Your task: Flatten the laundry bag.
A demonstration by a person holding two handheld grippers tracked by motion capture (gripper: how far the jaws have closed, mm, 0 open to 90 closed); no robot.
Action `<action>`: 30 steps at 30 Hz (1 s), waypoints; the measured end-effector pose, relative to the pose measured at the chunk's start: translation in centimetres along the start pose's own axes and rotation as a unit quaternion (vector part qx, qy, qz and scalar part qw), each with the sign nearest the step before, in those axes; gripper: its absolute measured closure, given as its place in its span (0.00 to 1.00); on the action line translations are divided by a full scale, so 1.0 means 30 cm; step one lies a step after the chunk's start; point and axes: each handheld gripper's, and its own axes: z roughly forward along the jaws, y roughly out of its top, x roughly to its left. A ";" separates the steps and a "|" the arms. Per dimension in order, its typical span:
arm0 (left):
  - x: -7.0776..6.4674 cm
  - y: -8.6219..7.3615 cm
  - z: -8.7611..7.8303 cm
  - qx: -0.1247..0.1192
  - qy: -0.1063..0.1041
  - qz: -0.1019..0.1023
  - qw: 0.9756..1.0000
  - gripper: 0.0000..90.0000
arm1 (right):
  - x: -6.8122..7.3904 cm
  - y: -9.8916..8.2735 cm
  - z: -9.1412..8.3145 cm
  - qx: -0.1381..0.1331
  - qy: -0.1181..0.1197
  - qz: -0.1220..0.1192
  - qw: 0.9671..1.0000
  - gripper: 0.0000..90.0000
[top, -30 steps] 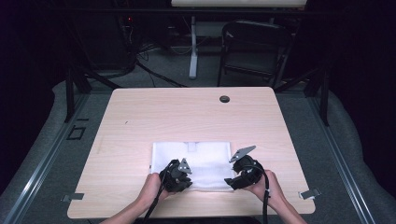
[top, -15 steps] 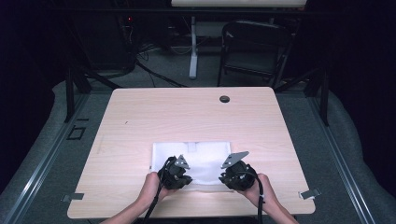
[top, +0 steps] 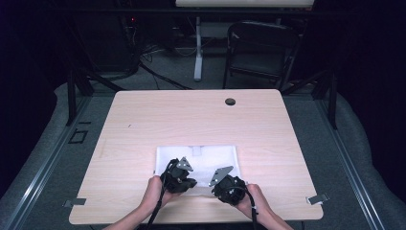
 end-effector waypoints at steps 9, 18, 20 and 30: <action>-0.002 0.004 -0.014 -0.012 0.001 0.000 1.000 0.97 | -0.012 0.004 0.064 0.022 0.001 -0.005 1.000 1.00; -0.006 0.010 -0.029 -0.028 0.006 0.000 1.000 0.97 | -0.042 0.005 0.102 0.041 -0.011 0.002 0.999 1.00; -0.007 0.011 -0.032 -0.027 0.008 0.003 1.000 0.97 | -0.043 0.003 0.104 0.040 -0.012 0.004 0.999 1.00; -0.011 0.011 -0.044 -0.038 0.011 0.003 0.999 0.98 | -0.057 -0.001 0.101 0.047 -0.002 0.008 0.999 1.00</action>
